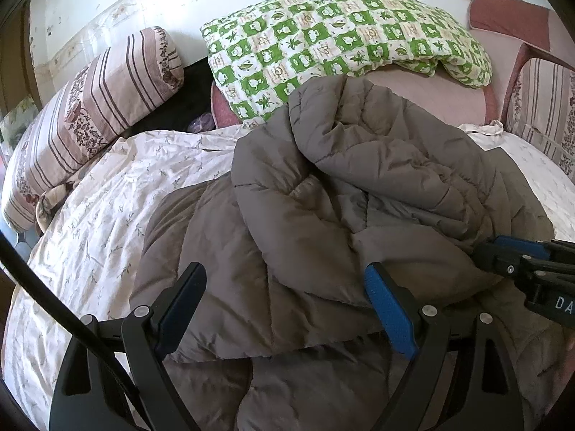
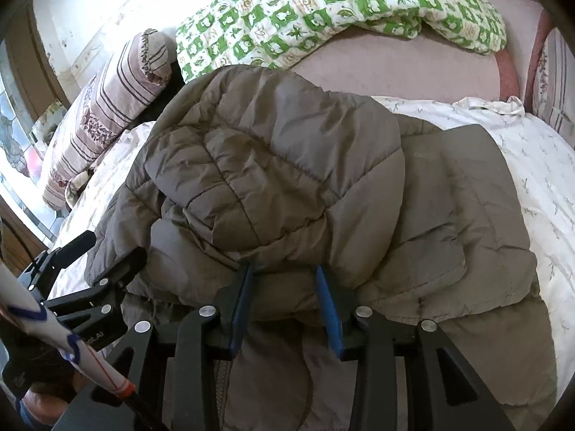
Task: Fold large clothes
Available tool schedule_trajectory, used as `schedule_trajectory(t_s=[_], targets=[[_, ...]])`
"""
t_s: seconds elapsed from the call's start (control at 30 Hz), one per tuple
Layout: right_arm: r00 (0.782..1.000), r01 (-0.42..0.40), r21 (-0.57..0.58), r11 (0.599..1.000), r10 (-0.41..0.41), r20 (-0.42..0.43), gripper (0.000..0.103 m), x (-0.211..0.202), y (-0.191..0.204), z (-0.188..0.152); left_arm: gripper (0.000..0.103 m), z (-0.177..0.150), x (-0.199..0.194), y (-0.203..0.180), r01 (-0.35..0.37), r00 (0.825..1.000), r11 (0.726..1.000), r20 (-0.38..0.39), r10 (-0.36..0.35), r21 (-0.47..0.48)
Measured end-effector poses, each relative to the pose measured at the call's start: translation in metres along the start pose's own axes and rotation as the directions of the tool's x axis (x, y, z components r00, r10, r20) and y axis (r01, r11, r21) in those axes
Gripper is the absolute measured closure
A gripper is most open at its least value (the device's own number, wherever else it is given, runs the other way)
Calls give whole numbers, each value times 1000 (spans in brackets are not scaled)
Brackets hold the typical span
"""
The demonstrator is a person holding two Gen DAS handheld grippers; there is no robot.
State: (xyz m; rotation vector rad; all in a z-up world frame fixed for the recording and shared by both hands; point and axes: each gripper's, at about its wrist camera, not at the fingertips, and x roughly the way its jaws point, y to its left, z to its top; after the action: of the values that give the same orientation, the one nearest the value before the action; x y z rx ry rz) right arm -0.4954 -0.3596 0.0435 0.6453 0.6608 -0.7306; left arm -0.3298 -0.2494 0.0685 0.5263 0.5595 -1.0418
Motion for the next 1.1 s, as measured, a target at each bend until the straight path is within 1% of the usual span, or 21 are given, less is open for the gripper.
schedule_trajectory(t_s=[0.17,0.37,0.5,0.6,0.7,0.77,0.87,0.9,0.97,1.1], targets=[[999,-21,7,1000,21,30,63,-19,4,2,14,1,-9,-1,-4,1000,1000,5,4,4],[999,-23,12,1000,23,45,63,-45,7,-3,14,2,-35,-1,-13,999,1000,35,12,16],[998,-17,7,1000,16,66,61,-72,7,-16,14,-4,-54,5,-21,999,1000,38,21,5],[996,-21,30,999,19,82,57,-95,9,-34,14,-15,-74,16,-11,1000,999,28,12,-38],[996,-35,52,998,30,88,55,-119,7,-62,14,-34,-92,26,25,1000,994,-2,-26,-102],[997,-27,43,999,23,78,54,-132,7,-83,14,-48,-99,26,21,999,993,-25,-25,-119],[998,7,39,999,-10,64,52,-154,3,-116,14,-77,-110,24,19,996,990,-84,-31,-141],[998,2,48,999,-5,55,52,-158,0,-124,14,-91,-114,24,17,993,988,-114,-35,-154],[999,-4,72,997,1,37,52,-168,-7,-144,14,-112,-122,24,2,989,985,-146,-27,-173],[1000,15,109,994,-17,15,52,-186,-18,-181,14,-153,-150,28,-50,984,981,-177,17,-187]])
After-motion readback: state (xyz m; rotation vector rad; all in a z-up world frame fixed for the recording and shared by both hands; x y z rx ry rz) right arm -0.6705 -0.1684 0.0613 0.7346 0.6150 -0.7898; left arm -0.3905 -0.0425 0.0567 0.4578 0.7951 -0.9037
